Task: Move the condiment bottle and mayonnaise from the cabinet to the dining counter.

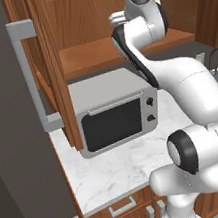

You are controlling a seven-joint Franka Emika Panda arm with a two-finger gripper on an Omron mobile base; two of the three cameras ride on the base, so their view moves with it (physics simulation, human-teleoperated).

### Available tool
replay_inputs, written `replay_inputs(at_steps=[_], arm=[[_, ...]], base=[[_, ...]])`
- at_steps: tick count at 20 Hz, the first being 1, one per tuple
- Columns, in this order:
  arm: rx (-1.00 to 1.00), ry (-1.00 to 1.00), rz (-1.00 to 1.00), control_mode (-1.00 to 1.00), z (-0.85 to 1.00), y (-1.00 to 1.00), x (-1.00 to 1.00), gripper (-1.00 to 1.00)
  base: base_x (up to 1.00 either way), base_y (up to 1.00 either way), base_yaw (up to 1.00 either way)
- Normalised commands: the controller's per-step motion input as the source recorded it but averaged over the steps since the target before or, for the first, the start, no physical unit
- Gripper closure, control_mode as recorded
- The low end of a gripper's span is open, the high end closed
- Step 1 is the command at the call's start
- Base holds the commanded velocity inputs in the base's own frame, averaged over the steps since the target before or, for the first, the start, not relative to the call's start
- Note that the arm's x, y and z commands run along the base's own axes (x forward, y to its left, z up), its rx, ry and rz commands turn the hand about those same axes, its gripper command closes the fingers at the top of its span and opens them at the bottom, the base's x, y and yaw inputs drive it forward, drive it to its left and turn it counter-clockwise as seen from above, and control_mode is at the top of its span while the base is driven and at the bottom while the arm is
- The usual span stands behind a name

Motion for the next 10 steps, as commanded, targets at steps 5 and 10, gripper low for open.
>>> replay_inputs(at_steps=[5,10], arm=[[0.02,0.03,0.00,-1.00,-0.08,-0.05,0.37,-1.00],[0.04,0.00,0.00,-1.00,-0.03,-0.07,0.30,-1.00]], base=[[0.00,0.00,0.00],[0.00,0.00,0.00]])
